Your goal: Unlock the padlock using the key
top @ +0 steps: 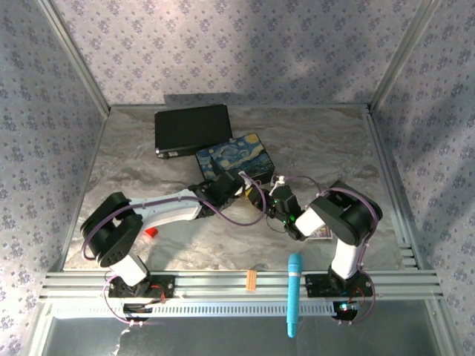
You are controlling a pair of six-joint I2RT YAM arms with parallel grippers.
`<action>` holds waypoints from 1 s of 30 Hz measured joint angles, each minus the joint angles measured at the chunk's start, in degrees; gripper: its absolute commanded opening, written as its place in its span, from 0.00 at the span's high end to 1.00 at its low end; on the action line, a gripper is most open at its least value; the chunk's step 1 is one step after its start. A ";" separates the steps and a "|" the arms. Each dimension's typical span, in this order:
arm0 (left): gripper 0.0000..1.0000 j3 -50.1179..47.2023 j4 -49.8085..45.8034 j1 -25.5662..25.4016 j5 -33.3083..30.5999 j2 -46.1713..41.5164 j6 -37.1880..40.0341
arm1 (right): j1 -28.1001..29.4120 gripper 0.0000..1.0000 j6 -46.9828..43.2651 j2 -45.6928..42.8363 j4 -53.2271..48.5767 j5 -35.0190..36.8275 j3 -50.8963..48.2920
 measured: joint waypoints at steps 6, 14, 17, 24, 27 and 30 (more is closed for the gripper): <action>0.60 0.92 -1.57 -0.07 -1.14 0.39 -3.23 | -0.26 1.00 -3.48 -8.57 -20.13 -6.34 0.61; 0.41 1.75 -4.79 0.42 -3.72 1.05 -8.37 | -4.20 1.00 -12.63 -13.05 -44.28 -16.63 5.90; 0.31 1.40 -5.99 0.79 -4.20 0.59 -9.88 | -5.84 1.00 -15.47 -14.16 -48.94 -19.74 6.19; 0.14 -0.55 -8.98 2.01 -5.14 -1.25 -12.98 | -8.35 1.00 -26.29 -13.75 -66.75 -23.37 12.87; 0.09 -1.49 -10.08 3.30 -5.88 -2.03 -14.71 | -8.87 0.95 -31.39 -11.58 -74.01 -24.04 17.03; 0.05 -2.54 -11.10 4.52 -6.01 -3.48 -16.41 | -8.87 0.87 -35.28 -10.49 -79.56 -23.74 19.71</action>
